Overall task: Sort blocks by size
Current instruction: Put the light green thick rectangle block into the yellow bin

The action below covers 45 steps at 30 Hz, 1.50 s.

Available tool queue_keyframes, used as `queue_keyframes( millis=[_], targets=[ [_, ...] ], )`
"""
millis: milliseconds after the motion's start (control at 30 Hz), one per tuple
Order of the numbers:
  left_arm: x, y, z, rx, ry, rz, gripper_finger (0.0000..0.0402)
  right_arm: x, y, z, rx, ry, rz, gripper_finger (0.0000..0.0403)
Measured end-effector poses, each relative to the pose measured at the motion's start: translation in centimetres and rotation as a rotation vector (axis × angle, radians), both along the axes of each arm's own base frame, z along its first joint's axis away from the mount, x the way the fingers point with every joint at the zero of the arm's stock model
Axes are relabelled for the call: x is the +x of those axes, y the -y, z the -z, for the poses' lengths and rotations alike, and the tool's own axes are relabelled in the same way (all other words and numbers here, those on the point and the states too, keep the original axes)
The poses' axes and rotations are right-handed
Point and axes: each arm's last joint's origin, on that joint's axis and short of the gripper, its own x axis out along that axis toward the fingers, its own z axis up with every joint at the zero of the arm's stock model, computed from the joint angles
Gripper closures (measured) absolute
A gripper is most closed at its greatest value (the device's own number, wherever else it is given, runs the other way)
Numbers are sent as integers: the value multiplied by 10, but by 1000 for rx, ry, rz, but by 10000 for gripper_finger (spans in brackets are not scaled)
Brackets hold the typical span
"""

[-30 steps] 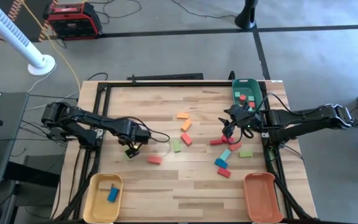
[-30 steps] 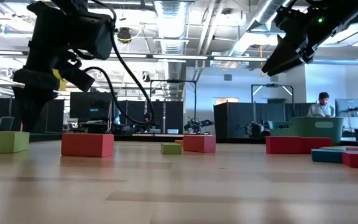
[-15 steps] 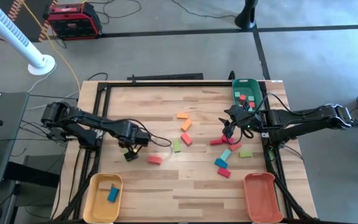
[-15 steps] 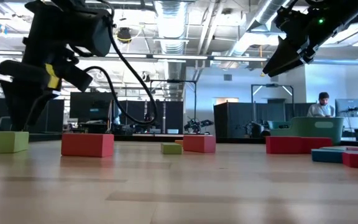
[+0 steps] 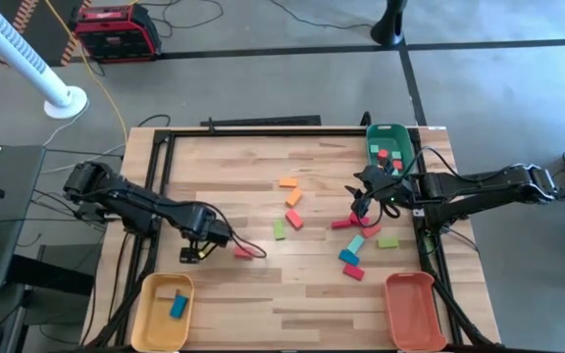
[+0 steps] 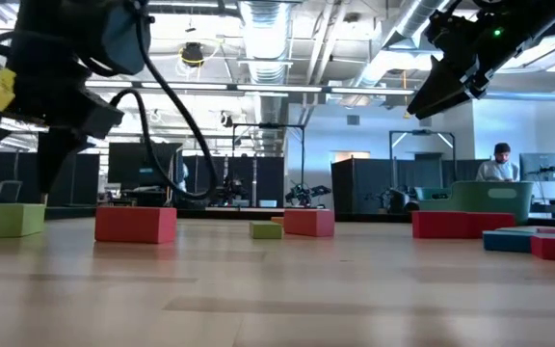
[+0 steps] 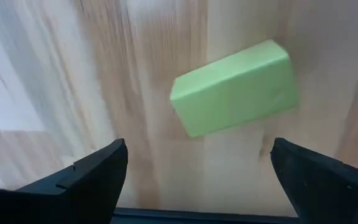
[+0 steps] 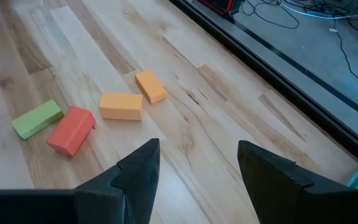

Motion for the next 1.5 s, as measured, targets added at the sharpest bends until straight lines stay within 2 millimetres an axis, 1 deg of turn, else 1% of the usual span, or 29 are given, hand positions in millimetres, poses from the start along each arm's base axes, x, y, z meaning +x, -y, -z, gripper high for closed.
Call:
queue_keyframes(
  millis=[100,233,433,567,733,933,1033,1133,1233,1500],
  targets=[
    [-1,2,0,42,3,88,24,0,0,0,2,5,2,158],
    [2,4,0,54,28,206,24,1,0,-1,3,16,2,158],
    [8,7,2,25,69,410,24,1,0,-1,3,16,2,158],
    [10,7,2,11,63,524,24,1,0,-1,3,15,2,158],
    [9,8,4,-4,54,603,24,1,-2,-1,3,10,-10,158],
    [-1,12,18,-21,16,670,24,0,-5,0,2,4,-24,158],
    [-1,15,22,5,39,714,25,0,-6,0,2,4,-32,158],
    [1,17,26,13,90,744,35,0,-6,0,3,5,-32,158],
    [2,18,32,17,122,771,52,0,-6,0,4,6,-31,158],
    [0,17,36,17,126,793,111,1,-8,0,9,11,-39,158]
  ],
)
